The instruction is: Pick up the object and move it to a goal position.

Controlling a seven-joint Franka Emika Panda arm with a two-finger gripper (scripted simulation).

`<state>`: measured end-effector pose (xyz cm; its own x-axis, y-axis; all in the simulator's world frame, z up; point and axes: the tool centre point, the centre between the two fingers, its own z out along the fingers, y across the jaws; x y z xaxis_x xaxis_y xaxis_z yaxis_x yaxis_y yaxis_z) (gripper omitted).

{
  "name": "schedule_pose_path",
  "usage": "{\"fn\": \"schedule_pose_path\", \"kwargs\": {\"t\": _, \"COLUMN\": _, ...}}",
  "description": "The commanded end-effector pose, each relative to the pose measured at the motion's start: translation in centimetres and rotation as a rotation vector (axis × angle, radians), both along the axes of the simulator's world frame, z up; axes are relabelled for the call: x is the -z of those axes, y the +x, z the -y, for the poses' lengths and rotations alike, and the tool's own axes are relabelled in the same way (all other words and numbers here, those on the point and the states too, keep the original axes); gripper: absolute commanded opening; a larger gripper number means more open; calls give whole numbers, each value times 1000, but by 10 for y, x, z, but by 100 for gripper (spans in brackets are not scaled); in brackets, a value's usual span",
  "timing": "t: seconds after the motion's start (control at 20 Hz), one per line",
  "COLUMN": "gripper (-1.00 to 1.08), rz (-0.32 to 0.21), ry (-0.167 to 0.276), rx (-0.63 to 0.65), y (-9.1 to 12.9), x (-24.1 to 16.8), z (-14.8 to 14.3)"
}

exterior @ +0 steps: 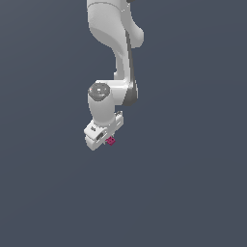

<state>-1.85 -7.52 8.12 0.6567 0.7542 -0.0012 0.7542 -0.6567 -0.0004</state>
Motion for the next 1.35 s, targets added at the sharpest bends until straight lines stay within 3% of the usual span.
{"fn": "schedule_pose_path", "kwargs": {"t": 0.0, "gripper": -100, "rz": 1, "ry": 0, "rx": 0, "y": -16, "x": -15, "z": 24}}
{"fn": "schedule_pose_path", "kwargs": {"t": 0.7, "gripper": -100, "rz": 2, "ry": 1, "rx": 0, "y": -88, "x": -85, "z": 137}}
{"fn": "schedule_pose_path", "kwargs": {"t": 1.0, "gripper": -100, "rz": 2, "ry": 1, "rx": 0, "y": -103, "x": -100, "z": 161}}
{"fn": "schedule_pose_path", "kwargs": {"t": 1.3, "gripper": -100, "rz": 1, "ry": 1, "rx": 0, "y": -105, "x": -103, "z": 168}}
